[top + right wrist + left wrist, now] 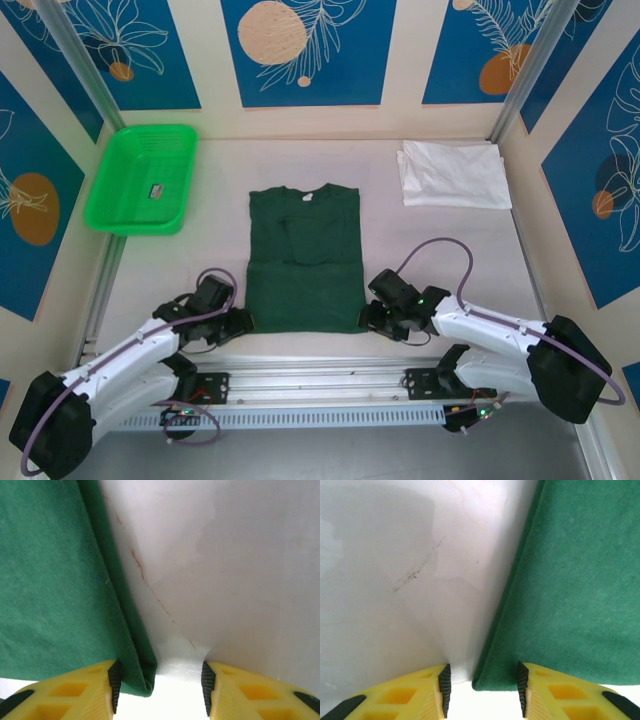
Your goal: Fold and stack the t-shirts
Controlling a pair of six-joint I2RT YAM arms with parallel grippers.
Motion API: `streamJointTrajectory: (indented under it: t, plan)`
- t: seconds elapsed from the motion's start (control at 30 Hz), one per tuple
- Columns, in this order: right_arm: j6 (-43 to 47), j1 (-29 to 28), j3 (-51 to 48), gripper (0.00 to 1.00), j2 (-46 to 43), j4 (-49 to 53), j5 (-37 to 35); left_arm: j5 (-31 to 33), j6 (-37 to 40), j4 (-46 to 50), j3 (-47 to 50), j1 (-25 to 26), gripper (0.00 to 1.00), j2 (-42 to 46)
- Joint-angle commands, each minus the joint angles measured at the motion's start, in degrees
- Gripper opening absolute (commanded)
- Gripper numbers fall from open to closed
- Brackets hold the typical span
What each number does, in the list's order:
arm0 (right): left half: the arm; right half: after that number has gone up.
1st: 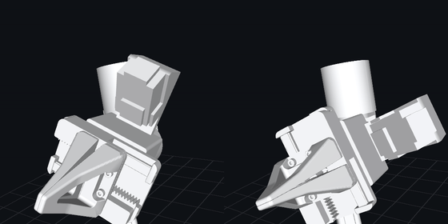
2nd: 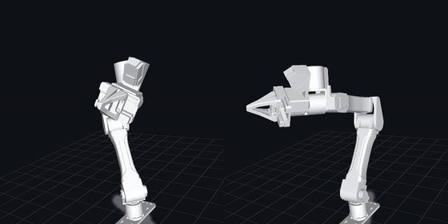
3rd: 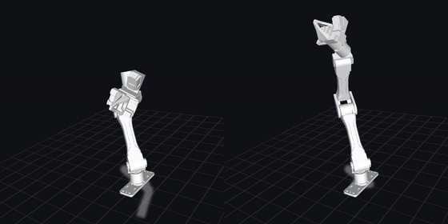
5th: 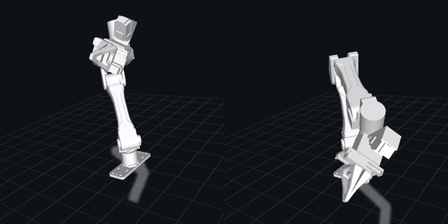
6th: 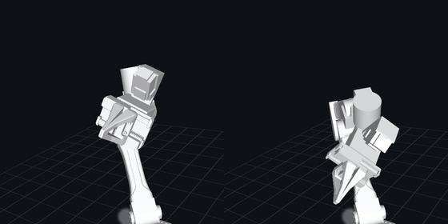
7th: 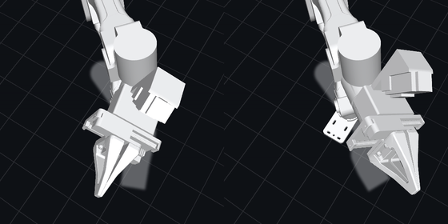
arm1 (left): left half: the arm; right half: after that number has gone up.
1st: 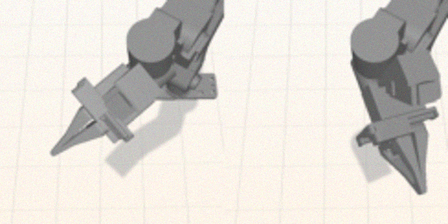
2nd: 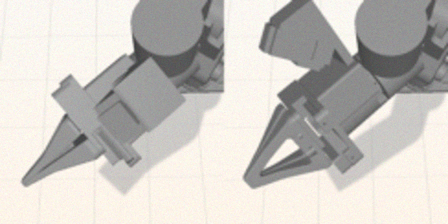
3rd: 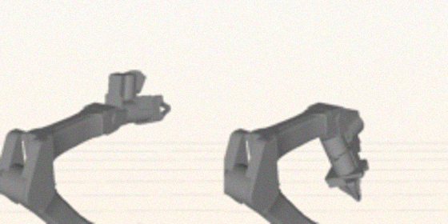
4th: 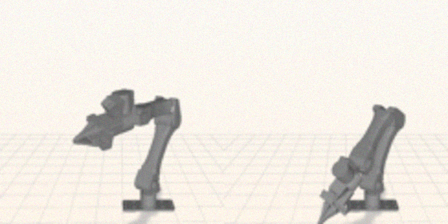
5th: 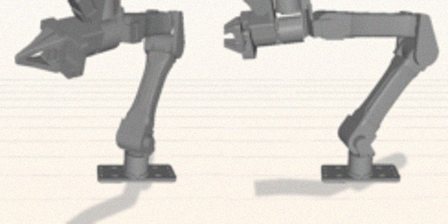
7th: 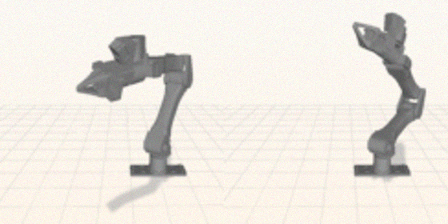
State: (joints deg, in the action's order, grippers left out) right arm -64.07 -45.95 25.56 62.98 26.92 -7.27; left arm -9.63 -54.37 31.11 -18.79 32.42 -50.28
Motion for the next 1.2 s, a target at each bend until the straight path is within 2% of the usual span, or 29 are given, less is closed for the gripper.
streamJointTrajectory:
  t: [0.0,0.17,0.37,0.53,0.67,0.73,0.83,1.0,1.17]
  plan:
    - [1.05,-0.62,1.06,0.45,1.73,-2.37,1.69,-4.43,-0.57,-5.94,0.86,0.23,0.38,-2.36]
    - [1.27,-0.63,1.64,0.37,4.33,-3.48,1.97,-4.0,-0.3,-7.63,0.55,0.23,0.34,-4.22]
    - [2.17,-0.63,3.42,0.23,7.29,-2.82,1.48,-3.03,0.62,-9.71,-0.85,0.19,0.3,-7.73]
    - [2.55,-0.54,4.74,0.11,8.7,-0.48,0.23,-2.06,1.74,-10.21,-1.25,0.19,0.2,-9.94]
    - [3.15,-0.38,4.72,0.01,8.47,0.32,-0.25,-0.05,3.39,-7.89,-1.93,0.18,0.05,-9.12]
    - [3.61,-0.36,4.98,0.0,8.39,1.14,-0.31,1.58,4.71,-5.79,-2.56,0.2,0.0,-8.32]
    - [4.04,-0.71,5.12,0.0,8.25,2.08,-0.02,2.55,6.06,-2.89,-3.26,0.18,0.0,-6.97]
    - [4.25,-3.03,4.03,0.0,7.7,3.29,2.03,-3.12,5.9,-0.5,-2.74,1.32,0.0,-4.42]
    - [3.09,-7.34,2.53,0.0,4.57,6.35,3.44,-4.17,4.99,6.95,-4.04,5.64,0.0,0.75]
